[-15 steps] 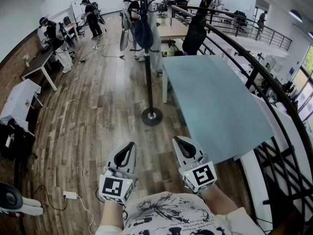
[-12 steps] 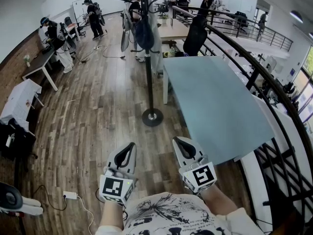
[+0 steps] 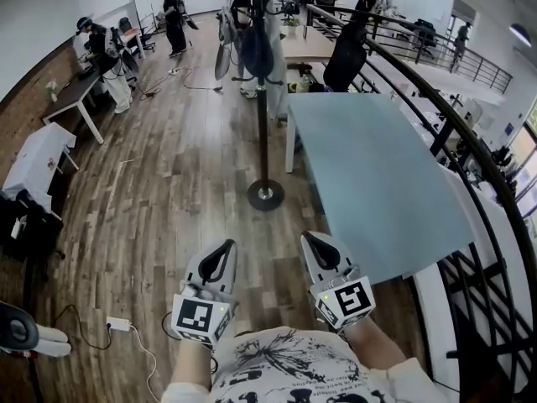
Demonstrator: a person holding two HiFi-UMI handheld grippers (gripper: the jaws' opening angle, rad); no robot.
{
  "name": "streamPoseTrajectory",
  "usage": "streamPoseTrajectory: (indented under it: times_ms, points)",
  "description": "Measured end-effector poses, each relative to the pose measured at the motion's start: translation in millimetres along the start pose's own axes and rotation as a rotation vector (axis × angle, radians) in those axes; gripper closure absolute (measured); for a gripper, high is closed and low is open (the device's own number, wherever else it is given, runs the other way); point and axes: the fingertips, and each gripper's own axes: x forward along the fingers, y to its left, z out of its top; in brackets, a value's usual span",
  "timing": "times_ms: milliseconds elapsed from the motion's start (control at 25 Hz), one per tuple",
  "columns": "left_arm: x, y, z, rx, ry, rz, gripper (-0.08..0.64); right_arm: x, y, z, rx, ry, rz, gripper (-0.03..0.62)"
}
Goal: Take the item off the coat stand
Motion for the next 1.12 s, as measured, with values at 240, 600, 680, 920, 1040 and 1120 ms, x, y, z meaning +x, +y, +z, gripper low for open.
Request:
streamPoseTrajectory:
  times_ms: [240,600,680,920,1040,1120]
  points:
    - [4.9,7.2,-17.8,-0.001,0.065,0.012,0.555,15.4,0.9,-16.4,0.007,0.028,0.023,0.600]
    - [52.3,87.5,-40.7,-0.029,0.035,0.013,0.555,103.9,-8.3,-42.2,0.022,0.057,-0.010,0.600]
    - [68.4,113.3,-41.4,-0.032,0.036,0.008,0.555,132.5,-14.2,-44.5,0.036,0.061,-0.031,0.600]
    - [133.8,214.3,-34.9,-0.020,0.004,-0.036,0.555,243.0,-31.1,-46.1,0.033,0.053,-0.094,0.600]
    - [166.0,266.1,-28.7,-0.018,-0.012,-0.068,0.555,299.9,-38.4,-41.1,0.019,0.052,-0.129,0.600]
    - [188.3,297.1,-24.0,-0.013,-0.026,-0.093,0.555,335.4,-45.7,-37.0,0.005,0.049,-0.154,0.600]
